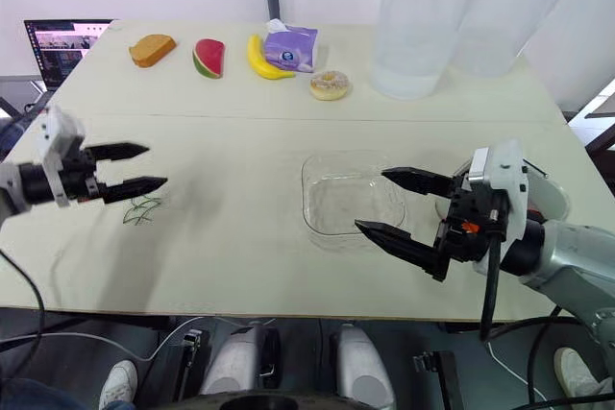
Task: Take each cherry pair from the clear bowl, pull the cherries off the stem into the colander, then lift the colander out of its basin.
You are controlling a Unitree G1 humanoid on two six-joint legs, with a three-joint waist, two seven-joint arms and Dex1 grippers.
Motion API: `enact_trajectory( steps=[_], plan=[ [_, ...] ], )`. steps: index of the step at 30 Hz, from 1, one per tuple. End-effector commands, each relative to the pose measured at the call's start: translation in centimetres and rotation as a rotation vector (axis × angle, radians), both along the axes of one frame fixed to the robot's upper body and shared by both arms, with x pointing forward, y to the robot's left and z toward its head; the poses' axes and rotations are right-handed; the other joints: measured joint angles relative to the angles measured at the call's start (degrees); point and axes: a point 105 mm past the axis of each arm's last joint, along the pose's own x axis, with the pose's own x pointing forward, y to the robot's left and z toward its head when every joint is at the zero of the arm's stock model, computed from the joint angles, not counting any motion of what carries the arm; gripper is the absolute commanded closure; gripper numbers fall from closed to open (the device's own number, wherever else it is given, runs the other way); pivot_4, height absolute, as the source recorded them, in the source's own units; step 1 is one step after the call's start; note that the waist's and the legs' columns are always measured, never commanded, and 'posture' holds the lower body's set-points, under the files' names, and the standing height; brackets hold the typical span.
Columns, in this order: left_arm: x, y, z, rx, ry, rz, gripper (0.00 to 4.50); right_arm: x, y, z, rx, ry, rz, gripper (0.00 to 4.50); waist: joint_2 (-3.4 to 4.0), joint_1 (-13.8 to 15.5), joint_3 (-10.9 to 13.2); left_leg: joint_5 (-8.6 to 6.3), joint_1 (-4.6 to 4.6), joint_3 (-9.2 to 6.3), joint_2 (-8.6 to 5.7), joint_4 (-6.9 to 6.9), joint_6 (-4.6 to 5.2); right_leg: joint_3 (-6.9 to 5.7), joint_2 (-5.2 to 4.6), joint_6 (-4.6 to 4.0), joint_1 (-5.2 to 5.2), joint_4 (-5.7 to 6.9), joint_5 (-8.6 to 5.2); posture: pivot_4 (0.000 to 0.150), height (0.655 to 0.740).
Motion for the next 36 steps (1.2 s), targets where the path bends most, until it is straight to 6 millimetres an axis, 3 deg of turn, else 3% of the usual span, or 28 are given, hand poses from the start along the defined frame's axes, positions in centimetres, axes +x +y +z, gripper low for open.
enact_trajectory(
  steps=[1,6,11,16,25,28,33,36],
  plan=[
    [-2.0,-3.5,2.5,-0.02,-0.006,-0.202,0.01,0.3,-1.1,1.3,-0.006,-0.061,-0.077,0.0,0.02,-0.19,-0.01,0.0,0.0,0.02,-0.01,0.0,0.0,0.02,0.01,0.01,0.0,-0.01,0.0,0.15,0.74],
    [-5.0,-6.2,2.2,-0.022,0.039,-0.379,0.01,0.3,-1.9,0.8,-0.046,-0.025,-0.129,0.0,0.08,-0.77,-0.03,0.02,0.08,0.06,0.1,-0.04,-0.03,0.14,0.2,0.01,-0.01,-0.03,0.0,0.15,0.74],
    [-6.5,-7.0,1.4,-0.014,0.052,-0.445,0.01,0.0,-2.3,-0.4,-0.077,0.024,-0.148,0.0,0.08,-0.26,-0.03,0.06,0.18,0.02,0.09,-0.08,-0.11,0.15,0.23,0.0,0.1,-0.02,0.0,0.15,0.74],
    [-6.7,-8.0,1.3,-0.037,0.033,-0.472,0.01,-0.1,-3.9,-1.4,-0.109,0.037,-0.254,0.0,0.07,0.05,-0.03,0.05,0.22,0.0,0.06,-0.06,-0.09,0.14,0.22,0.01,0.2,-0.1,0.0,0.15,0.74],
    [-6.7,-9.6,1.2,-0.066,0.018,-0.528,0.01,-1.0,-6.8,-2.7,-0.066,0.097,-0.618,0.0,0.08,-0.2,-0.04,0.05,0.25,0.0,0.08,-0.09,-0.09,0.15,0.25,0.02,0.24,-0.13,0.01,0.15,0.74],
    [-6.6,-10.1,0.9,-0.067,0.019,-0.553,0.01,-1.2,-9.1,-3.6,-0.095,0.16,-0.751,0.0,0.08,-0.21,-0.04,0.05,0.29,0.03,0.07,-0.09,-0.09,0.17,0.24,0.02,0.27,-0.13,0.01,0.15,0.74],
    [-6.8,-10.7,0.7,-0.054,0.011,-0.603,0.01,-0.7,-10.8,-4.0,-0.277,0.292,-0.723,0.0,0.08,-0.4,-0.04,0.03,0.48,0.12,0.05,-0.11,-0.06,0.26,0.26,0.03,0.43,-0.21,0.01,0.15,0.74],
    [-6.6,-10.8,0.5,-0.043,0.009,-0.609,0.01,-0.1,-10.7,-4.4,-0.36,0.361,-0.653,0.0,0.08,-0.35,-0.04,0.03,0.6,0.13,0.06,-0.24,-0.06,0.3,0.29,0.02,0.49,-0.22,0.01,0.15,0.74]
  ],
)
